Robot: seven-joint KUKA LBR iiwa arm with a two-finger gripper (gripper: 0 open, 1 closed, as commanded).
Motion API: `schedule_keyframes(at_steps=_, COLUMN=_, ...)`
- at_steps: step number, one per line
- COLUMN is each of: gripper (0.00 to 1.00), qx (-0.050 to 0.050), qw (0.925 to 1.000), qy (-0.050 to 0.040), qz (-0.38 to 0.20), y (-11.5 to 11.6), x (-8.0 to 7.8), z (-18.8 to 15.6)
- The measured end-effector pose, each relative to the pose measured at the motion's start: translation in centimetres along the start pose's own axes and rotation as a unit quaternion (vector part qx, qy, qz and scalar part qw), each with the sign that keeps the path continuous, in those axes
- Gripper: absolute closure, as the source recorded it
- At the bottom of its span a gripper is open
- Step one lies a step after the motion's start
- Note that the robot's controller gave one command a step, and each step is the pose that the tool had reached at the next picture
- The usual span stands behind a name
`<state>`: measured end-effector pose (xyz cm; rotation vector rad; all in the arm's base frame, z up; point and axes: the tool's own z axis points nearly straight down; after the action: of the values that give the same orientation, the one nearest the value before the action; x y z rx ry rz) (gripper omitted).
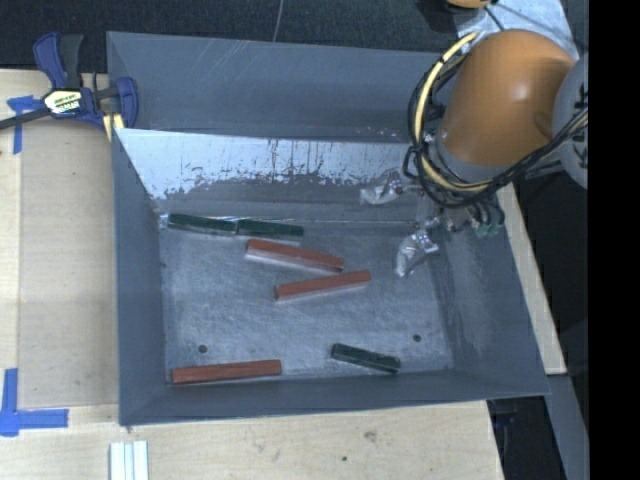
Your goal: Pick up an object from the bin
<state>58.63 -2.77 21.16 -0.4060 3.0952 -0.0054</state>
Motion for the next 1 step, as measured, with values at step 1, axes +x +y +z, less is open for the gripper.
schedule_keyframes(at_steps=1, gripper=0.0, qx=-0.002, qw=0.9986, qy=0.0058, qz=0.053, y=0.21, x=-0.46, z=7.15)
